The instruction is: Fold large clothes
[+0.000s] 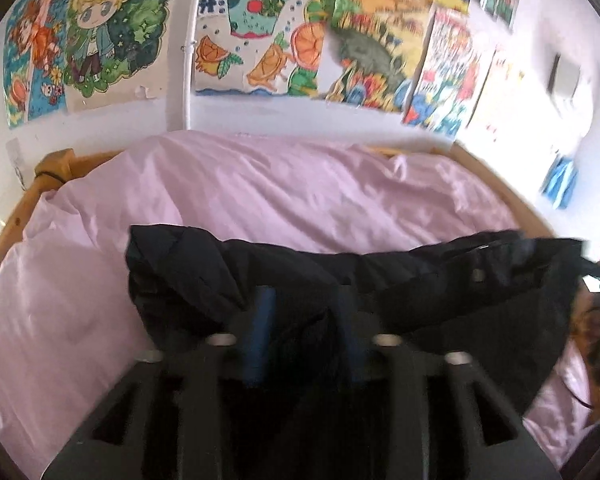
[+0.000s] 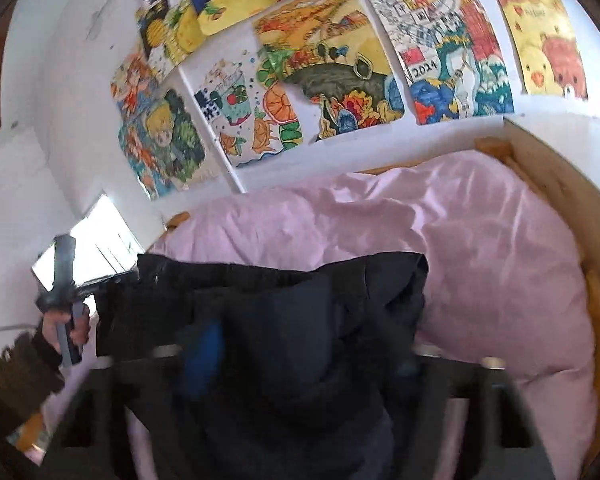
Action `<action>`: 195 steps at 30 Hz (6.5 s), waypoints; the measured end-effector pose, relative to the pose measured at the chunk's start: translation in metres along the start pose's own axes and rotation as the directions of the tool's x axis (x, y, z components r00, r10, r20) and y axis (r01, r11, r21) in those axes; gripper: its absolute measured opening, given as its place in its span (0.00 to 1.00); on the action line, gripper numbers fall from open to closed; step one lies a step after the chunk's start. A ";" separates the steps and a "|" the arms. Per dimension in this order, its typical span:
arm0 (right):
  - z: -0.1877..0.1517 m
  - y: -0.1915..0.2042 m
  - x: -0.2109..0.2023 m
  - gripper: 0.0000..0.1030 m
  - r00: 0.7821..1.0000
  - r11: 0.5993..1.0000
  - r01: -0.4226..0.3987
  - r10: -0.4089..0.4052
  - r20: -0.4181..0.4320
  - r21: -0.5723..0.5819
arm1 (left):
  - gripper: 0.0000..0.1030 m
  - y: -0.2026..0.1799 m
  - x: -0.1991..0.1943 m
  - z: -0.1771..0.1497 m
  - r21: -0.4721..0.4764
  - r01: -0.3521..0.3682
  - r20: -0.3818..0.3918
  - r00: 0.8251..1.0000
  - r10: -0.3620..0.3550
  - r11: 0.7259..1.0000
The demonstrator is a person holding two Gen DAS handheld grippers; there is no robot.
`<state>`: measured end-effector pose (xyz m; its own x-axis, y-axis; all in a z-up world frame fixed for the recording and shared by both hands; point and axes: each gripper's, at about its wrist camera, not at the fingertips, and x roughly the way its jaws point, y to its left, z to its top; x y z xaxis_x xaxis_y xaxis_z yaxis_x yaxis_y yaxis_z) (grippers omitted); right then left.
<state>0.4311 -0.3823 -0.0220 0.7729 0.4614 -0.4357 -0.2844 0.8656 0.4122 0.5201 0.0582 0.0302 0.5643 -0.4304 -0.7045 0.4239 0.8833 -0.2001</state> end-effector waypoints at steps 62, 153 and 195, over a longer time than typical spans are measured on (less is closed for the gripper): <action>-0.042 0.110 0.096 0.87 0.854 0.746 0.521 -0.442 0.276 -0.416 | 0.75 -0.097 0.048 -0.049 0.215 -0.399 0.260 0.903 0.341 0.892; -0.023 0.051 0.141 1.00 0.959 0.934 0.268 -0.282 -0.026 -0.235 | 0.99 -0.013 0.054 -0.046 -0.090 -0.205 0.106 0.971 0.214 0.975; -0.075 0.188 -0.123 1.00 0.953 0.961 0.255 -0.230 0.198 -0.111 | 0.99 -0.198 -0.188 -0.119 -0.083 -0.353 0.317 0.877 0.361 0.932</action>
<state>0.2401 -0.2612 0.0491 0.9140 0.2022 -0.3518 -0.1393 0.9707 0.1959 0.2457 -0.0135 0.1209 0.8722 -0.1179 -0.4748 0.1371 0.9905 0.0059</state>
